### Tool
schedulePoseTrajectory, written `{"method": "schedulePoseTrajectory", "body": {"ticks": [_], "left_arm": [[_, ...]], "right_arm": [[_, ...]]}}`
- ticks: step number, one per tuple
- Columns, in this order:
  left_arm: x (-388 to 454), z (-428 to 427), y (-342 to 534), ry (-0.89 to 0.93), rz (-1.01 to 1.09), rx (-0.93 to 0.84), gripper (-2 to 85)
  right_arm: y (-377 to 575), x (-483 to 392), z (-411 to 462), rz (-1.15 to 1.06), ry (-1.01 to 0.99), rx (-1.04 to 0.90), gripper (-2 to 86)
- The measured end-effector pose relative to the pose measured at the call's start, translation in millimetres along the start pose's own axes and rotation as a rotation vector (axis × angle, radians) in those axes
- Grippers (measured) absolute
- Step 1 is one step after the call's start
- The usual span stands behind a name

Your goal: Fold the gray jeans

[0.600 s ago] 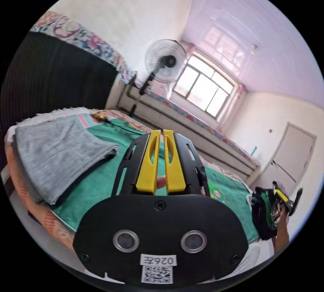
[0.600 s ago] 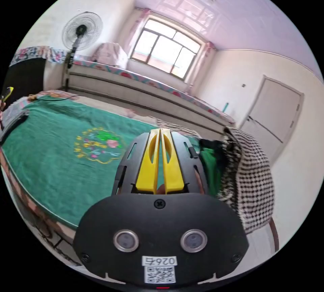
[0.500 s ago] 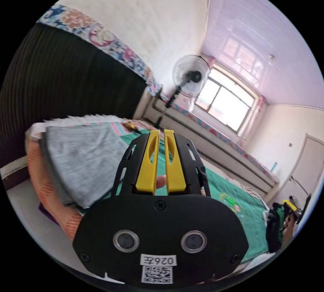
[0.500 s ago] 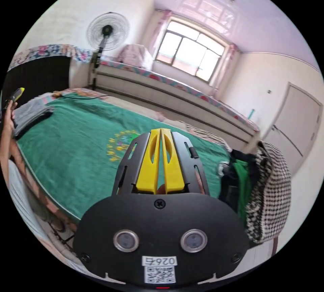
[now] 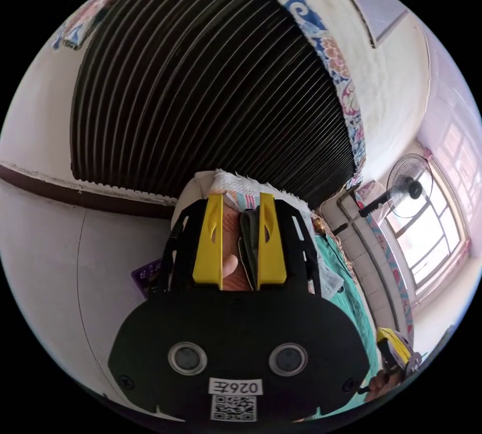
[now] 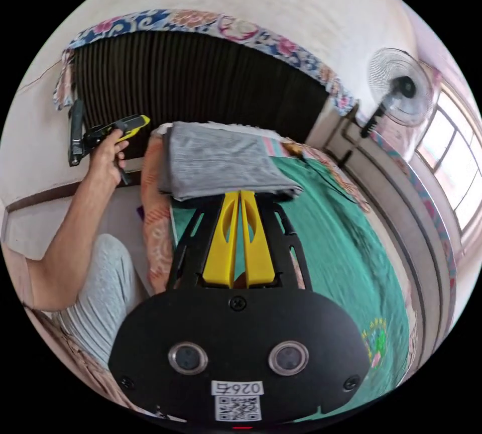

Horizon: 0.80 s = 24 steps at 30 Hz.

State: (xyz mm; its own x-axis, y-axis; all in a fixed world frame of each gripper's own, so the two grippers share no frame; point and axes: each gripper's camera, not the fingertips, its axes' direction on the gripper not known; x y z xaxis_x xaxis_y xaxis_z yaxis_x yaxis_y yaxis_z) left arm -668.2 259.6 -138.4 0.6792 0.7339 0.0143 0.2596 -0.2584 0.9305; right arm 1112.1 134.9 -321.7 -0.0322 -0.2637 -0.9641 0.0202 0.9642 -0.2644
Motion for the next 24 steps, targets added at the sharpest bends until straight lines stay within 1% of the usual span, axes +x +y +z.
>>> {"method": "schedulePoseTrajectory", "body": {"ticks": [2, 5, 9, 11, 14, 15, 19, 21, 24], "left_arm": [[-20.9, 21.8, -5.8, 0.055, -0.039, -0.076, 13.6], [-35.8, 46.3, -8.8, 0.127, -0.066, -0.133, 15.7], [-45.9, 69.7, -7.3, 0.182, -0.09, -0.187, 16.0], [-55.5, 72.9, -4.0, 0.273, -0.132, -0.174, 13.5], [-63.7, 71.5, -5.5, 0.301, -0.144, -0.17, 13.5], [-64.6, 70.9, -6.3, 0.304, -0.139, -0.167, 13.5], [-62.4, 69.2, -12.9, 0.34, -0.061, -0.169, 12.6], [-60.3, 71.2, -13.0, 0.366, -0.038, -0.172, 12.4], [-61.1, 74.3, -10.6, 0.406, -0.04, -0.164, 11.7]], "right_arm": [[-19.4, -5.6, 5.4, -0.045, -0.059, -0.006, 0.0], [-49.6, -2.2, 9.5, -0.089, -0.164, -0.043, 3.3], [-84.0, 23.0, 11.3, -0.097, -0.298, -0.118, 8.2], [-94.4, 34.8, 12.8, -0.097, -0.333, -0.144, 8.9], [-106.4, 52.3, 23.5, -0.099, -0.295, -0.227, 8.2], [-109.9, 63.5, 22.3, -0.092, -0.317, -0.244, 7.9], [-117.4, 118.2, -12.4, -0.015, -0.399, -0.205, 3.3], [-118.9, 153.9, -33.6, 0.057, -0.404, -0.173, 3.3], [-123.4, 172.5, -59.1, 0.064, -0.408, -0.145, 6.0]]}}
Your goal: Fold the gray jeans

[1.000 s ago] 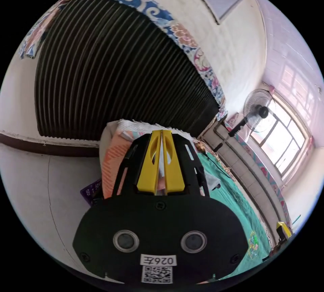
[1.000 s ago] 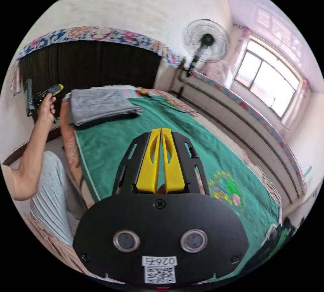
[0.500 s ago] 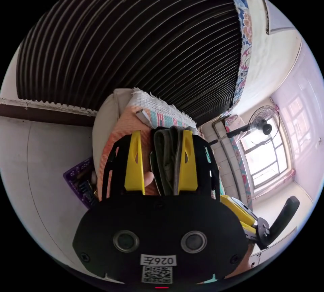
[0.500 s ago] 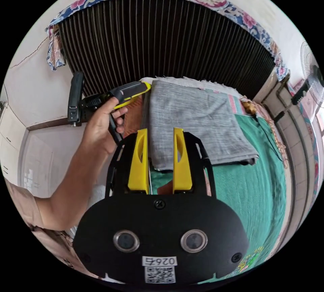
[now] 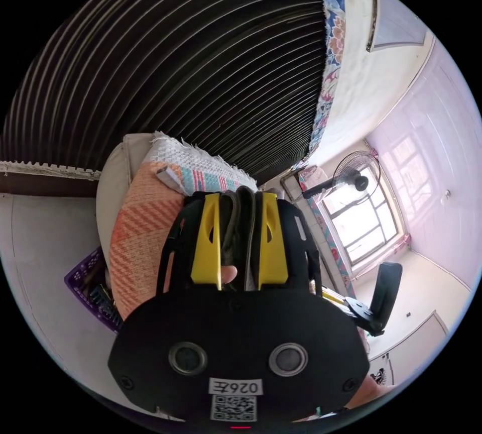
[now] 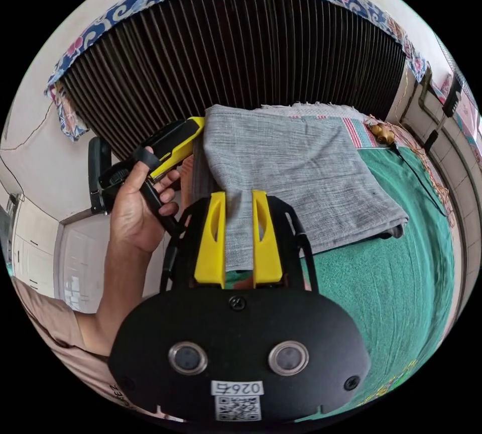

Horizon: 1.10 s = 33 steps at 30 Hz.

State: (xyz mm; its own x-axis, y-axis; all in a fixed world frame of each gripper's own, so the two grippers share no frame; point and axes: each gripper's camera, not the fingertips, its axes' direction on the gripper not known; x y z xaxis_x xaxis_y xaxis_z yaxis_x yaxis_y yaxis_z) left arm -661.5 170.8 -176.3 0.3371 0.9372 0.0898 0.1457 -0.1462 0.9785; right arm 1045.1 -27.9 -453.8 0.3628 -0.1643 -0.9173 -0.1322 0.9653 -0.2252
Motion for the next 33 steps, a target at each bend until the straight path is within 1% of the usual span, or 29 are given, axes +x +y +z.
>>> {"method": "schedulePoseTrajectory", "body": {"ticks": [4, 6, 8, 10, 12, 15, 18, 21, 23, 27, 29, 33], "left_arm": [[-0.4, 3.3, 1.4, 0.045, 0.023, -0.017, 8.4], [4.2, 4.3, 1.5, 0.042, 0.057, -0.029, 7.8], [8.1, 5.3, 2.3, 0.018, 0.092, -0.032, 7.7], [4.6, 6.8, 2.0, 0.032, 0.087, -0.035, 7.8], [-1.1, 9.4, 1.8, 0.054, 0.076, -0.038, 8.1], [-7.4, 19.2, 2.3, 0.088, 0.049, -0.049, 11.8], [-7.2, 24.6, 2.9, 0.052, 0.054, -0.055, 16.2], [-3.7, 34.4, 1.2, 0.059, 0.086, -0.093, 16.3], [-5.3, 46.0, 0.5, 0.116, 0.087, -0.137, 15.0], [-2.9, 56.2, -0.1, 0.18, 0.105, -0.158, 14.0], [6.2, 63.5, -0.5, 0.205, 0.149, -0.176, 15.0], [13.7, 75.9, 1.5, 0.276, 0.164, -0.195, 16.2]], "right_arm": [[-10.6, -13.3, -16.6, -0.047, 0.007, -0.005, 10.3], [-27.3, -17.6, -13.8, -0.065, 0.069, -0.06, 9.6], [-37.0, -11.4, -20.2, -0.047, 0.084, -0.07, 7.8], [-41.6, 1.4, -35.8, -0.022, 0.04, -0.057, 5.2], [-40.0, 25.6, -61.6, 0.028, -0.045, -0.003, 1.3], [-44.9, 55.8, -88.5, 0.097, -0.135, 0.028, -0.7], [-55.1, 72.6, -110.6, 0.114, -0.147, 0.04, -0.9], [-63.7, 85.6, -124.0, 0.121, -0.18, 0.039, -1.0], [-67.4, 95.4, -128.8, 0.143, -0.226, 0.041, -1.0], [-67.9, 123.7, -133.9, 0.235, -0.364, 0.072, -1.1], [-66.0, 134.2, -134.5, 0.276, -0.417, 0.091, -1.1], [-57.2, 153.9, -130.0, 0.379, -0.524, 0.138, -0.7]]}}
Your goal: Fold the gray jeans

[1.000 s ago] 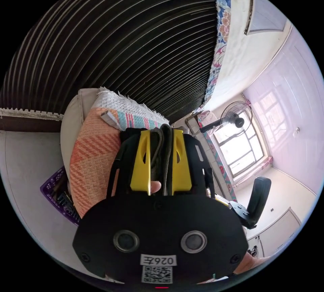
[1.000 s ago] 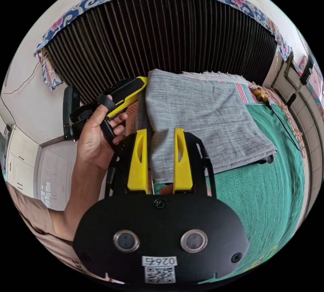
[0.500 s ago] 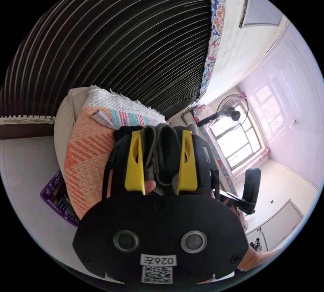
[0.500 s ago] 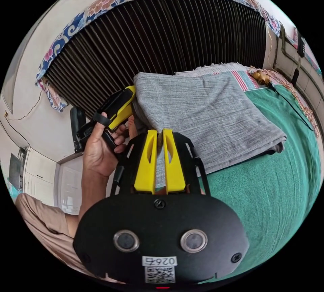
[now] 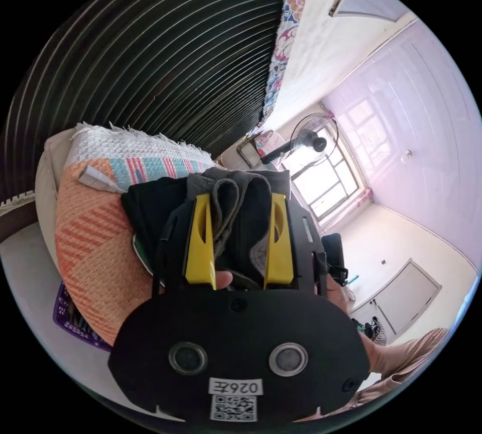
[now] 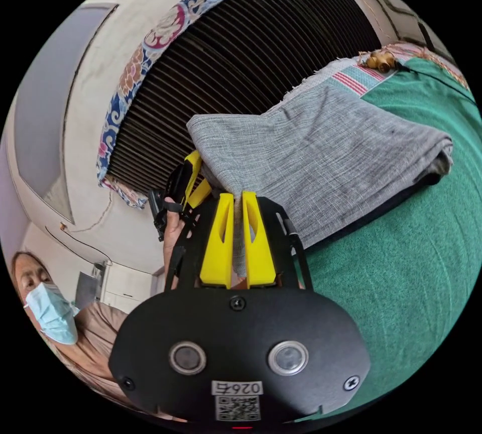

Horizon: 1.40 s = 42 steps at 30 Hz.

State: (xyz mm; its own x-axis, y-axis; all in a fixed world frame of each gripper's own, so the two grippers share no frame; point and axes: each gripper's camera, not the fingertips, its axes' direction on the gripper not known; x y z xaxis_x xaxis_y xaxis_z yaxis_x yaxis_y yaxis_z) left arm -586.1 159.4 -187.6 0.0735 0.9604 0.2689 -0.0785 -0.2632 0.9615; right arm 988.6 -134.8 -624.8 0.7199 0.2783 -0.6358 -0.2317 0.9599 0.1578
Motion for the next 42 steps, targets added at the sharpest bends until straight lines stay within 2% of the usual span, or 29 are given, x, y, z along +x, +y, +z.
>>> {"method": "schedulePoseTrajectory", "body": {"ticks": [5, 9, 12, 16, 19, 21, 23, 26, 29, 33, 37, 42], "left_arm": [[13.6, 27.9, -3.9, 0.012, 0.051, -0.053, 18.0], [15.6, 36.8, -3.7, 0.005, 0.039, -0.057, 16.4], [15.8, 46.4, -4.7, -0.023, 0.043, -0.098, 12.1], [27.6, 56.4, -5.0, -0.076, 0.113, -0.104, 11.9], [46.9, 67.2, -4.0, -0.186, 0.195, -0.11, 13.4], [54.6, 72.6, -2.0, -0.251, 0.212, -0.108, 13.6], [60.2, 75.7, -0.6, -0.321, 0.215, -0.105, 12.5], [63.0, 84.9, -3.0, -0.332, 0.232, -0.138, 10.8], [67.9, 89.4, -5.2, -0.365, 0.253, -0.168, 7.5], [65.4, 74.5, -6.4, -0.316, 0.247, -0.11, 5.4], [46.5, 45.0, -0.9, -0.118, 0.178, 0.047, 4.6], [77.3, 37.3, 3.4, -0.067, 0.313, 0.114, 4.5]], "right_arm": [[5.7, 4.6, 20.0, 0.017, -0.048, 0.009, 3.8], [12.7, -17.5, 52.2, -0.054, 0.064, 0.019, 7.2], [20.7, -40.1, 82.3, -0.097, 0.16, 0.05, 7.6], [29.2, -73.9, 130.3, -0.184, 0.353, 0.068, 7.2], [31.0, -89.9, 189.9, -0.25, 0.459, -0.004, 6.0], [35.7, -94.4, 239.3, -0.296, 0.568, -0.077, 2.3], [44.2, -97.5, 261.8, -0.303, 0.583, -0.076, 0.7], [64.0, -100.6, 291.9, -0.311, 0.577, -0.013, 1.0], [74.5, -93.5, 341.2, -0.314, 0.589, -0.086, -0.3], [98.9, -106.1, 362.7, -0.341, 0.627, -0.014, -1.2], [128.3, -131.3, 347.9, -0.409, 0.773, 0.125, -1.3], [172.8, -143.7, 290.7, -0.325, 0.806, 0.313, -1.4]]}}
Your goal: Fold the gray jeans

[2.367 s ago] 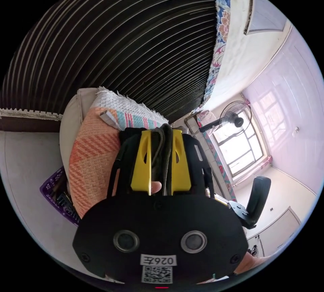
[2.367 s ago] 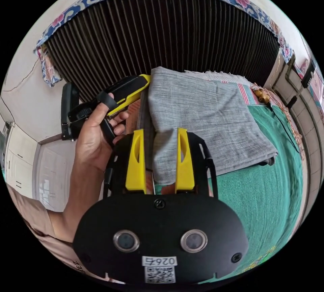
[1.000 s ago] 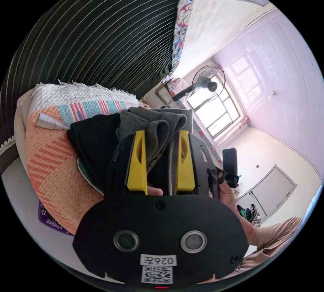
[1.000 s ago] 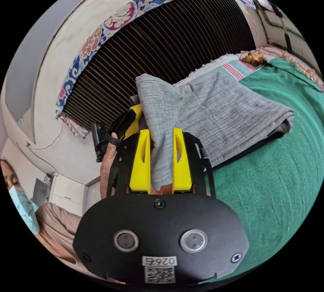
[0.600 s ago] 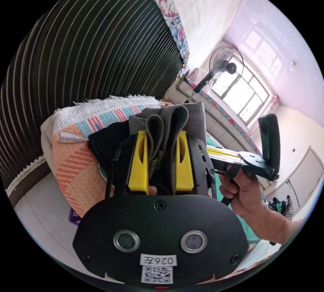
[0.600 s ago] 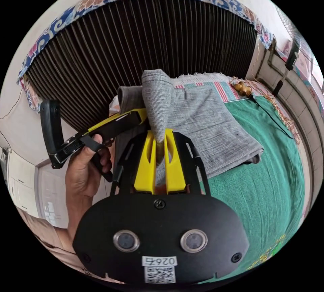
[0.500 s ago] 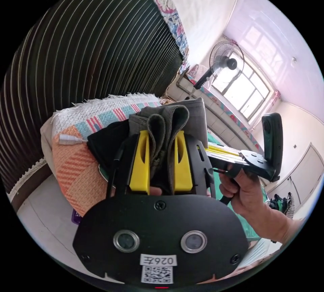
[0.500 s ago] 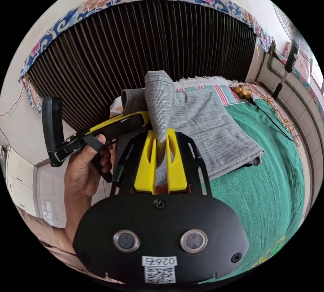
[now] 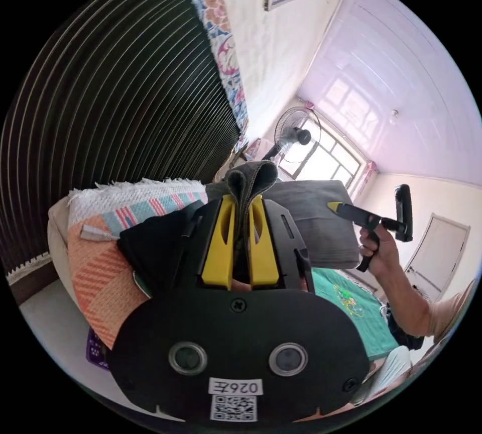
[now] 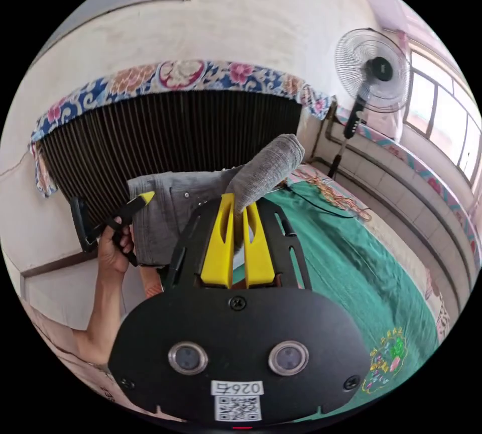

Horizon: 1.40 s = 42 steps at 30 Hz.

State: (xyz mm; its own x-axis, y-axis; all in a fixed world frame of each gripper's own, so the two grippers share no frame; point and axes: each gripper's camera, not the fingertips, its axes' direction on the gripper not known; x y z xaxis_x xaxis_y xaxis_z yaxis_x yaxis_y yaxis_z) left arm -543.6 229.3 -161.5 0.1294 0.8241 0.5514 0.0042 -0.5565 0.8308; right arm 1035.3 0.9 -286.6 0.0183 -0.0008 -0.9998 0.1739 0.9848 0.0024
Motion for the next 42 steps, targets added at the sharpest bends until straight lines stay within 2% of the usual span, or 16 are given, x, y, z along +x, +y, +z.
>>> {"method": "schedulePoseTrajectory", "body": {"ticks": [2, 7, 15, 23, 32, 42], "left_arm": [[14.9, -4.2, -1.9, 0.064, 0.053, 0.04, 4.4], [25.9, -7.8, 3.6, 0.267, 0.038, 0.11, 4.3], [85.9, 13.8, 9.6, 0.544, 0.135, 0.095, 4.2], [191.8, 49.8, 20.8, 0.801, 0.25, 0.031, 4.2], [271.1, 97.8, 36.8, 0.992, 0.284, -0.046, 4.4], [336.5, 116.9, 33.9, 1.07, 0.353, -0.088, 4.5]], "right_arm": [[16.1, 7.9, -24.0, 0.05, 0.011, 0.039, -1.4], [78.1, 10.4, -100.8, 0.129, 0.097, 0.164, -1.4], [210.5, -13.7, -224.1, 0.21, 0.187, 0.264, -1.4], [299.3, -49.8, -307.8, 0.268, 0.307, 0.314, -1.4], [358.1, -80.0, -381.2, 0.317, 0.414, 0.392, -1.4], [375.1, -76.9, -458.8, 0.322, 0.468, 0.485, -1.4]]}}
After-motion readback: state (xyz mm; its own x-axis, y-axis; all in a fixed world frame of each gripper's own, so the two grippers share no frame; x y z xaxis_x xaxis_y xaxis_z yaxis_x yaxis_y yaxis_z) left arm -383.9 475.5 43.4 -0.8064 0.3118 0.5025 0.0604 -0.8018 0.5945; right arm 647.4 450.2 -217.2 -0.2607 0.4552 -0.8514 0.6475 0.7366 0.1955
